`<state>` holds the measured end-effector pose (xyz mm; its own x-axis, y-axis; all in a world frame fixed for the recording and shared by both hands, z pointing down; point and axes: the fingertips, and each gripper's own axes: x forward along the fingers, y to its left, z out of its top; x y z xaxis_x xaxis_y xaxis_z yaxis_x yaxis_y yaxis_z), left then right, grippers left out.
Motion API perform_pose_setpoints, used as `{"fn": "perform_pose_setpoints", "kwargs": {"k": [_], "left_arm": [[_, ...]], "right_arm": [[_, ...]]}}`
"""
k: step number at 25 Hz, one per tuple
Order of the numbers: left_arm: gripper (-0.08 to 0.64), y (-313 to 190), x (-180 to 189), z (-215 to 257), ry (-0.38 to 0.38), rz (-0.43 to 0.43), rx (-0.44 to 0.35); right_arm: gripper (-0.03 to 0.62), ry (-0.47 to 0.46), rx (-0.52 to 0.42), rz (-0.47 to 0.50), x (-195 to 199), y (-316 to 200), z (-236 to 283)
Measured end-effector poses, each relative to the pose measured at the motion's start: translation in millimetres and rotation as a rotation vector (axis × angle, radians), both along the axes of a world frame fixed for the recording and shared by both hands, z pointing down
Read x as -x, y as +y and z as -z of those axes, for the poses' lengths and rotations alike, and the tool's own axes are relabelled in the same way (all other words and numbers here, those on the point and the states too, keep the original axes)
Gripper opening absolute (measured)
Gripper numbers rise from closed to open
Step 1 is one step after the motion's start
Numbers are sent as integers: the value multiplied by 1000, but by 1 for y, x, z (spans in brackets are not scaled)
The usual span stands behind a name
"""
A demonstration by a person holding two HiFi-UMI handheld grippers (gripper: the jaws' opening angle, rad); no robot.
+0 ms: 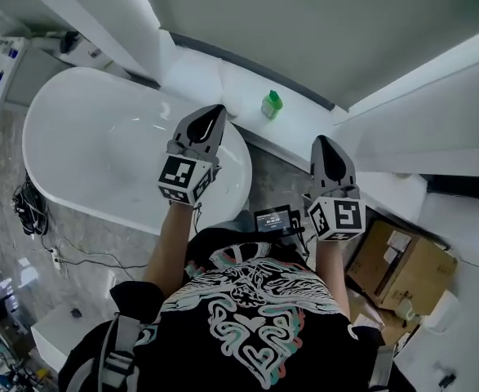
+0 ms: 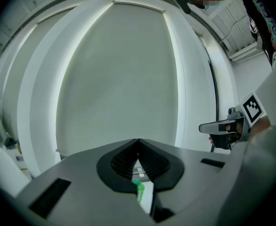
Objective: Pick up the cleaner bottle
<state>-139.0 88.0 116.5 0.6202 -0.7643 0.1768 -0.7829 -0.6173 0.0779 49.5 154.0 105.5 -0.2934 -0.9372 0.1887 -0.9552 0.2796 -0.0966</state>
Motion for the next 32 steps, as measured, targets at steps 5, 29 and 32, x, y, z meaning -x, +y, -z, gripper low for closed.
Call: {"fn": "perform_pose_setpoints", "kwargs": {"k": [5, 29, 32], "left_arm": [[15, -5, -14, -1, 20, -28, 7], [15, -60, -16, -18, 3, 33, 14], [15, -68, -17, -29, -7, 31, 30]], "right_arm": [[28, 16, 2, -28, -12, -1, -4], [28, 9, 38, 55, -14, -69, -31], [28, 15, 46, 78, -9, -79, -38]]}}
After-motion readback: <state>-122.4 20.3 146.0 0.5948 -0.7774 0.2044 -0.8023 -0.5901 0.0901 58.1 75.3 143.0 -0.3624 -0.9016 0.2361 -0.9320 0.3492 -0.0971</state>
